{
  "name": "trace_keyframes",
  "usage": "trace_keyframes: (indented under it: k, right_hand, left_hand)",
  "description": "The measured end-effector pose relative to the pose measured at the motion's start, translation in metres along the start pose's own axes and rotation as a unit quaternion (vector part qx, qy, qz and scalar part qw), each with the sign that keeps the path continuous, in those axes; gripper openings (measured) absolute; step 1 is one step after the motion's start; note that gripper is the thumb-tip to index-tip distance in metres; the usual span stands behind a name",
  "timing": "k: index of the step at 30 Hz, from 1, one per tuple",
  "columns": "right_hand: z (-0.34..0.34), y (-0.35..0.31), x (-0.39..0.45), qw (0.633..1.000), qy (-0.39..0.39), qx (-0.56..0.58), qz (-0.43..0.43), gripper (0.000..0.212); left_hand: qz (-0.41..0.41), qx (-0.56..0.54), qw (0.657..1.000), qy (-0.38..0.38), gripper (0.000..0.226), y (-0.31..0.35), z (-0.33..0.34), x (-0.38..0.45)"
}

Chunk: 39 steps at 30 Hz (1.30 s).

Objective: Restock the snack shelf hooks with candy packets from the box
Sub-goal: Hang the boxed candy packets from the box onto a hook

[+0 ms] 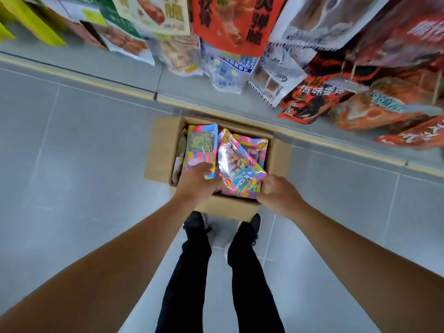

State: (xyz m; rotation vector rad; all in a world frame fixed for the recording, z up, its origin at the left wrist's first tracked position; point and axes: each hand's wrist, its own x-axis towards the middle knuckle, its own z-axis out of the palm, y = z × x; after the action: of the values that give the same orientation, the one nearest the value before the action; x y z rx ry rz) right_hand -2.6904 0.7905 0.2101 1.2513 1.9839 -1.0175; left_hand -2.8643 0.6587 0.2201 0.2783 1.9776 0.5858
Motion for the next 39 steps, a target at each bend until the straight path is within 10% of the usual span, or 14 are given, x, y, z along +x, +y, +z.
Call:
trace_keyframes:
  k: [20, 25, 27, 35, 39]
  right_hand:
    - [0.102, 0.083, 0.23, 0.992, 0.074, 0.067, 0.073, 0.063]
    - [0.114, 0.089, 0.236, 0.986, 0.061, 0.098, 0.122, 0.007]
    - [0.115, 0.091, 0.232, 0.989, 0.073, 0.085, 0.096, 0.021]
    - [0.078, 0.099, 0.185, 0.966, 0.228, -0.105, -0.068, 0.019]
    - [0.057, 0.095, 0.162, 0.942, 0.293, -0.09, -0.133, 0.022]
  left_hand:
    - [-0.11, -0.108, 0.987, -0.046, 0.063, -0.123, 0.123, 0.184]
    - [-0.067, -0.069, 0.994, -0.049, 0.064, -0.119, 0.133, 0.199]
    - [0.039, 0.067, 0.996, -0.043, 0.055, -0.107, 0.132, 0.201]
    - [0.373, 0.366, 0.852, 0.04, 0.078, -0.02, 0.131, 0.214]
    - [0.344, 0.501, 0.793, -0.035, 0.051, 0.006, 0.137, 0.204]
